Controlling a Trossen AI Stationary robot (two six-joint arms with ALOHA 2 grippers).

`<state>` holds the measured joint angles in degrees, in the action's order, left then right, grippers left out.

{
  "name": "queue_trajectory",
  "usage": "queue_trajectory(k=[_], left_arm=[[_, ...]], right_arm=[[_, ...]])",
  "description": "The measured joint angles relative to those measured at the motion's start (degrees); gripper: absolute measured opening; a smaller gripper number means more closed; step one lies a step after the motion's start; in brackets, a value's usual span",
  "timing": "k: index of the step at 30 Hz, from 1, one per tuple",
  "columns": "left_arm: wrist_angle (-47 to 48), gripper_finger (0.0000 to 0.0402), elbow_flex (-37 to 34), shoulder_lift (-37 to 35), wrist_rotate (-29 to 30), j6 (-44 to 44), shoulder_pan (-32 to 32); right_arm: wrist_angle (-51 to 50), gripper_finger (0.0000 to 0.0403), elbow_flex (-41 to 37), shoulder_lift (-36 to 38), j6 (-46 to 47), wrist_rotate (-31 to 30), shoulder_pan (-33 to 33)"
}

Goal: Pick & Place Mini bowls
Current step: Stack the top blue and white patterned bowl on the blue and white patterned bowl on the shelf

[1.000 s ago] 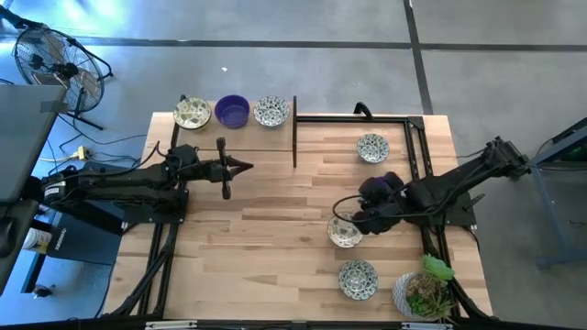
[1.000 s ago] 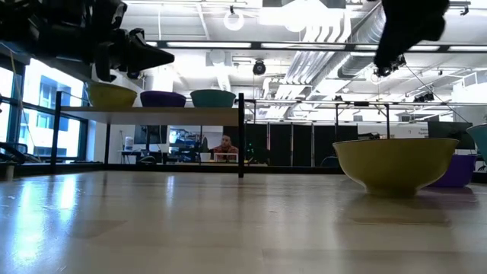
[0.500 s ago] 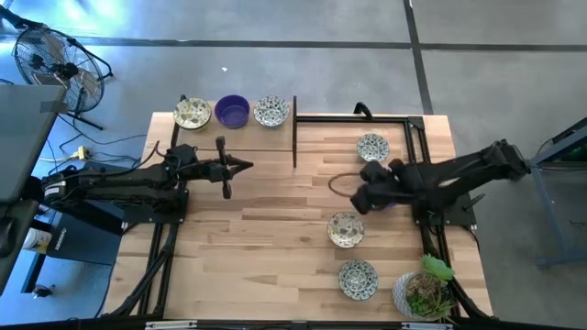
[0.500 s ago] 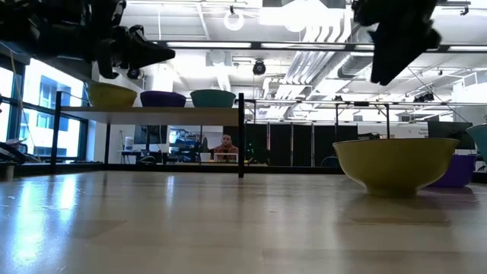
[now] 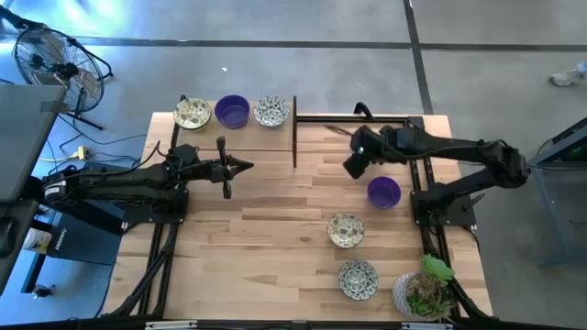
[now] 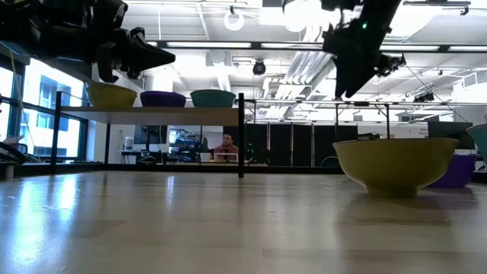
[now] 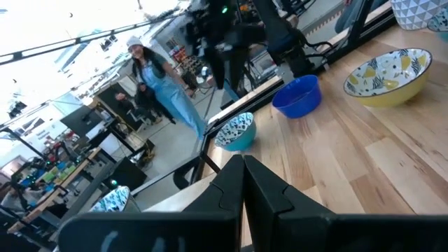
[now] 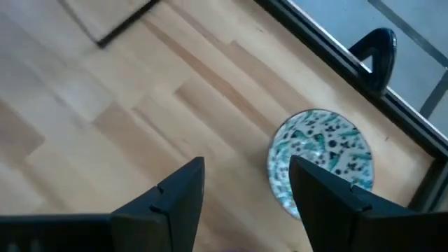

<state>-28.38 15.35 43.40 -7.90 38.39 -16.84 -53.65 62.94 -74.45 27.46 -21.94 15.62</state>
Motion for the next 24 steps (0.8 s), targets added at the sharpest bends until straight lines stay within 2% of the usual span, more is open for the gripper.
queue_trajectory(k=[6, 13, 20, 24], left_arm=[[1.00, 0.0001, 0.00, 0.00, -0.09, -0.24, -0.01], [1.32, 0.0001, 0.00, 0.00, -0.11, -0.24, -0.01], [1.59, 0.0001, 0.00, 0.00, -0.20, -0.26, 0.00], [1.58, 0.0001, 0.00, 0.01, -0.24, -0.26, 0.00]], right_arm=[[-0.02, 0.0220, 0.00, -6.45, -6.39, 3.13, 7.39], [-0.06, 0.0221, 0.00, -13.08, -9.75, 4.78, 11.50], [0.63, 0.0218, -0.37, -15.85, -10.18, 5.80, 13.63], [5.21, 0.0216, -4.85, -15.86, -9.91, 7.83, 14.74]])
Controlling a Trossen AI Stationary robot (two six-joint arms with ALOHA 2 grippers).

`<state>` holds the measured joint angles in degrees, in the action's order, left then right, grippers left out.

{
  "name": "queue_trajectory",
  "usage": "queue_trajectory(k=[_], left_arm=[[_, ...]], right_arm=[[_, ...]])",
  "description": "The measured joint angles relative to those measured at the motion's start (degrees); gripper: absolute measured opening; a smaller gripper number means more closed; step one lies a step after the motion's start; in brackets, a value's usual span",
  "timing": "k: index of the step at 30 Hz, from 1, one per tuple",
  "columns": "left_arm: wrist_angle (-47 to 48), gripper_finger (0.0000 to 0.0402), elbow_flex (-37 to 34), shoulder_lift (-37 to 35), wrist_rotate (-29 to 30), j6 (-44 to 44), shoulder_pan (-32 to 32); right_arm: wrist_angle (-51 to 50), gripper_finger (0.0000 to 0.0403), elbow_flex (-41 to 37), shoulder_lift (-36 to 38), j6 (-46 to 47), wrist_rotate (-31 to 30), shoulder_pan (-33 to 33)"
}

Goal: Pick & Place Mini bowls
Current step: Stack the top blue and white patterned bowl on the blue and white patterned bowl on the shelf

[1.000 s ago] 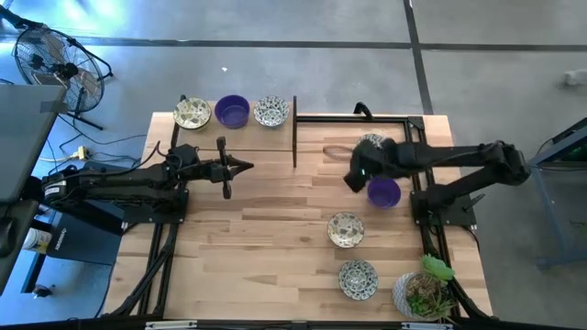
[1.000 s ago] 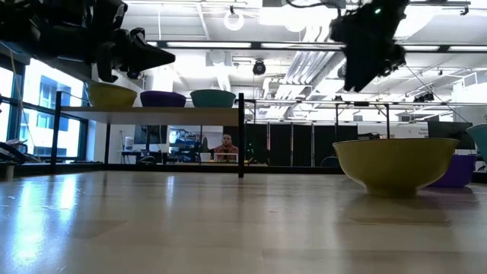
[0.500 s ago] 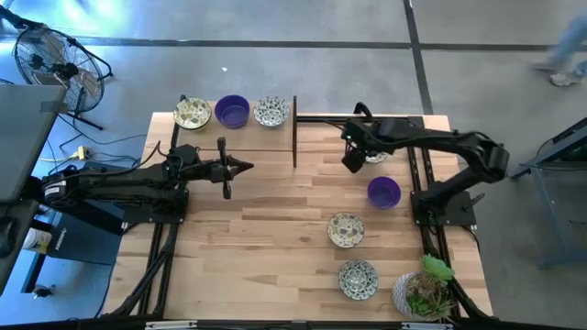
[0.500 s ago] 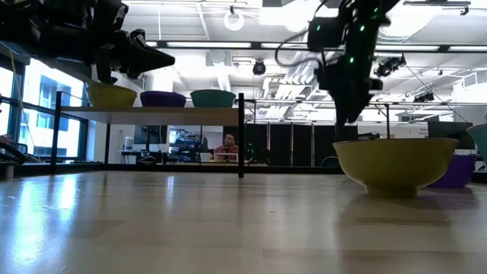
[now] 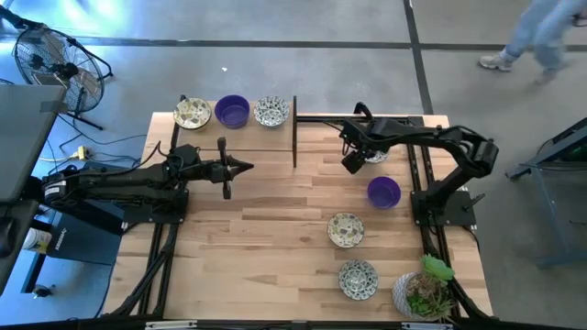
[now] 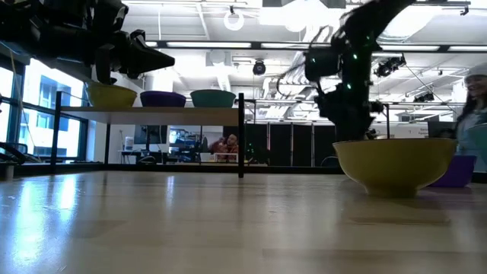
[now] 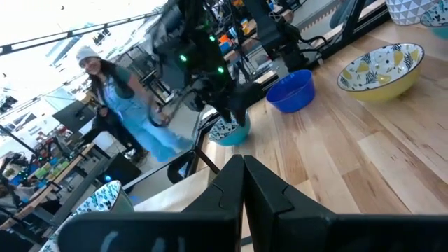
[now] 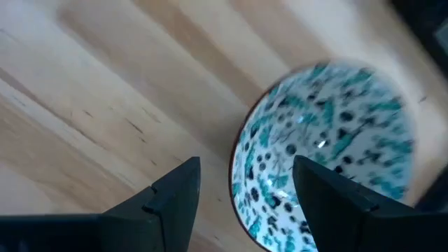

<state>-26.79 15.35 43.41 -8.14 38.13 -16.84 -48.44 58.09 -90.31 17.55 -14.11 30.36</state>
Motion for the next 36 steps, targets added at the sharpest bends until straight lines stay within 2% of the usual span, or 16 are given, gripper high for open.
queue_trajectory(k=[3, 9, 12, 17, 22, 25, 29, 36], left_arm=[[0.01, 0.0001, 0.00, -0.01, 0.00, 0.00, 0.00], [-0.03, 0.0001, 0.00, -0.01, 0.00, 0.00, -0.02], [-0.03, 0.0001, 0.00, -0.01, 0.17, 0.22, -0.01], [-0.04, 0.0001, 0.00, 0.00, 0.00, 0.20, -0.01], [-0.04, 0.0001, 0.00, 0.01, -0.57, -0.26, -0.02], [-0.04, 0.0001, 0.00, 0.00, -0.52, -0.28, -0.02], [0.01, 0.0001, -0.01, -0.01, -0.28, -0.28, -0.02], [0.05, 0.0001, -0.02, 0.00, -0.26, -0.28, -0.02]], right_arm=[[4.80, 0.0216, -4.37, -0.03, 0.39, 1.22, 0.85], [12.15, 0.0202, -9.87, -0.03, 0.10, -0.34, 1.19], [13.88, 0.0172, -11.48, -0.03, -0.02, -0.27, 1.19], [14.27, 0.0091, -12.06, -0.03, -0.07, -0.38, 1.12], [13.10, 0.0014, -9.68, -0.02, -0.81, -2.29, -0.52], [10.49, 0.0017, -6.48, -0.14, -0.86, -2.48, -3.87], [8.46, 0.0032, -0.86, -0.14, 0.27, 0.16, -9.05], [8.40, 0.0010, 7.99, -0.12, 2.42, 1.16, -21.56]])
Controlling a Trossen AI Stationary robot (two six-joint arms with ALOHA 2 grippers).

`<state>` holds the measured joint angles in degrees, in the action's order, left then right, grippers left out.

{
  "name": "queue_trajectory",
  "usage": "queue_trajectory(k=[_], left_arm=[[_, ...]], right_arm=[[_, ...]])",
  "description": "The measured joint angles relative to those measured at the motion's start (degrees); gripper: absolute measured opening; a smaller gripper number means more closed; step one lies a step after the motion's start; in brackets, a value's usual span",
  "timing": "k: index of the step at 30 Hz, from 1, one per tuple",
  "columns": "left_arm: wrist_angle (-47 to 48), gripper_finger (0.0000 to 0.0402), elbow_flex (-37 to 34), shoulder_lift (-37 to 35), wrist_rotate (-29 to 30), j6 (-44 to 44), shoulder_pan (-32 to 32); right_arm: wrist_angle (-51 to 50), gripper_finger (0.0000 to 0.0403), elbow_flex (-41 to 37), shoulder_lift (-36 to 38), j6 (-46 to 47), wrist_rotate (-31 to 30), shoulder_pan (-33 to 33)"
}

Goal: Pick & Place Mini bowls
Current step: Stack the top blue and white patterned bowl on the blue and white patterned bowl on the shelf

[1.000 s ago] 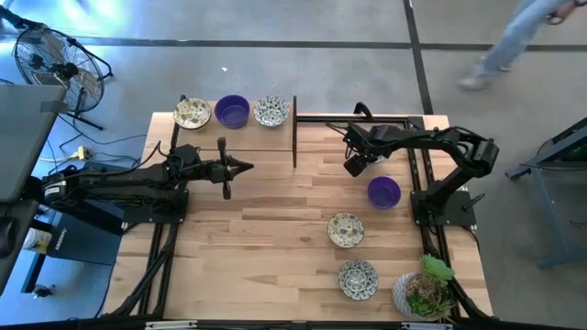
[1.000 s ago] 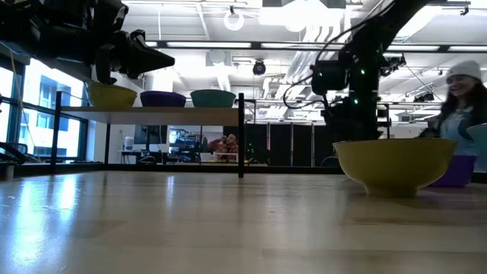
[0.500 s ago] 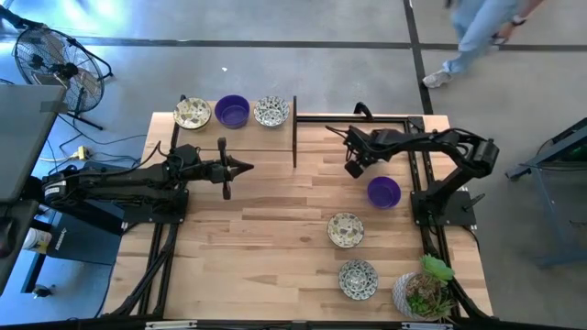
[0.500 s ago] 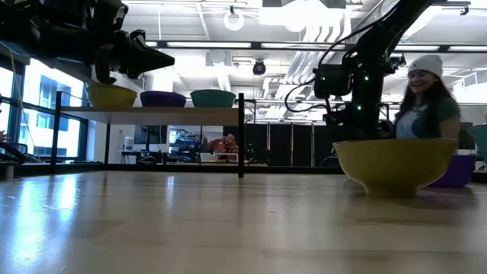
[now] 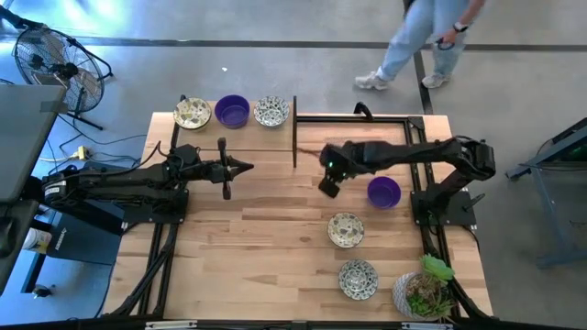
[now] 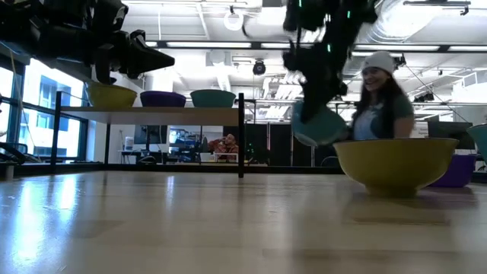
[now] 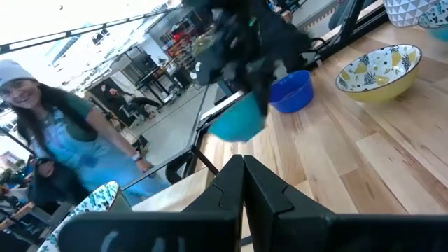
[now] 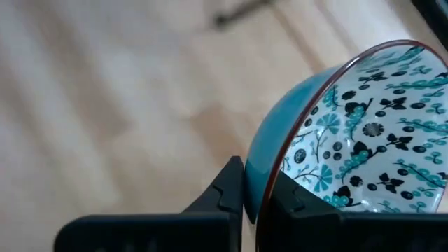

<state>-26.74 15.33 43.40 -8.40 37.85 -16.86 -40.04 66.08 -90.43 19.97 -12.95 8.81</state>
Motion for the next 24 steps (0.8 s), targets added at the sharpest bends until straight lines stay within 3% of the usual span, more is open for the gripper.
queue_trajectory(k=[6, 12, 19, 24], left_arm=[[-0.07, 0.0001, 0.00, 0.02, 0.02, -0.02, 0.00], [-0.07, 0.0001, 0.00, 0.01, 0.04, -0.02, 0.01], [1.86, 0.0001, 0.00, 0.00, 0.24, 1.06, -0.01], [4.60, 0.0000, -0.02, 0.00, 2.26, 2.14, -0.07]], right_arm=[[3.27, 0.0021, 4.84, -2.97, 2.91, -0.57, -8.97], [4.85, 0.0017, 12.51, -13.58, -0.02, 0.05, -14.71], [4.34, 0.0020, 24.14, -27.41, -8.92, 1.97, -16.37], [3.66, 0.0018, 29.55, -33.13, -14.15, 2.01, -15.94]])
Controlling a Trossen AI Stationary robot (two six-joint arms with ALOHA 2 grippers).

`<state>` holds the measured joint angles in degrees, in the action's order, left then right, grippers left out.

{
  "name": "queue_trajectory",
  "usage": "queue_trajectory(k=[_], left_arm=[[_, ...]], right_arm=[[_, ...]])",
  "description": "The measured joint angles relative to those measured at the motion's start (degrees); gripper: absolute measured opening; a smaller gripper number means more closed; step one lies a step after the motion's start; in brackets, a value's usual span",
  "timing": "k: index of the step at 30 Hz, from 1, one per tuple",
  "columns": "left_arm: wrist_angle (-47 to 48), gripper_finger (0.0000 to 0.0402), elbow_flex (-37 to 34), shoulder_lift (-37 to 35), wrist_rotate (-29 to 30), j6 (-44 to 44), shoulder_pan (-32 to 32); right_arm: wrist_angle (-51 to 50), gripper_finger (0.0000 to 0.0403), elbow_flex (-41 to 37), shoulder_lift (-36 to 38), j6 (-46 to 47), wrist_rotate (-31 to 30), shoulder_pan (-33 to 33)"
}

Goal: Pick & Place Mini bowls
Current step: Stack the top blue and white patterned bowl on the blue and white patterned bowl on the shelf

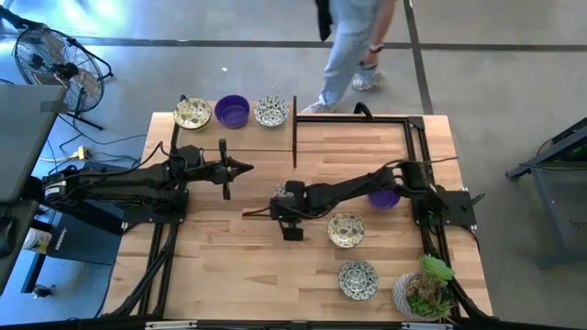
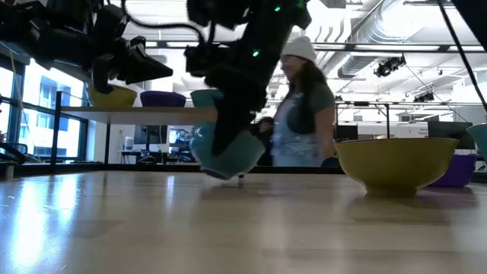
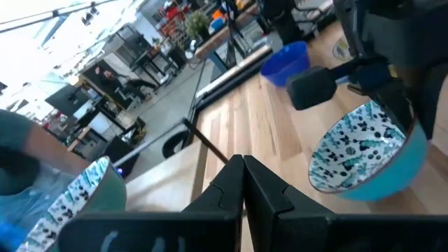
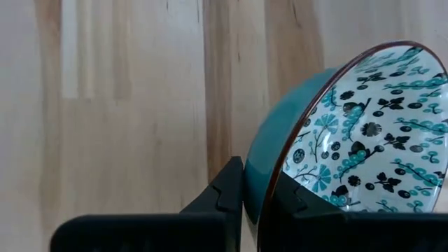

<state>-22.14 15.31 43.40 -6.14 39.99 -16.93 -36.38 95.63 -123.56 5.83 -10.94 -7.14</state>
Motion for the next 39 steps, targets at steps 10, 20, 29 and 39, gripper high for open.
queue_trajectory(k=[10, 20, 29, 39], left_arm=[[0.29, 0.0000, -0.02, -0.04, -1.00, 0.58, -0.07], [1.46, 0.0001, -0.02, -0.02, -1.22, 1.79, -0.04], [1.39, 0.0001, -0.02, -0.01, -1.26, 1.86, -0.04], [1.37, 0.0000, -0.02, 0.00, -2.73, 2.30, 0.07]], right_arm=[[1.02, 0.0031, 3.79, -2.95, -4.79, 0.62, 1.29], [4.26, 0.0120, 3.79, -2.55, -4.98, -1.93, -0.03], [2.64, 0.0165, 3.43, 1.85, -7.29, -0.24, -1.36], [27.05, 0.0063, -21.27, 16.34, -9.89, 4.38, -0.64]])
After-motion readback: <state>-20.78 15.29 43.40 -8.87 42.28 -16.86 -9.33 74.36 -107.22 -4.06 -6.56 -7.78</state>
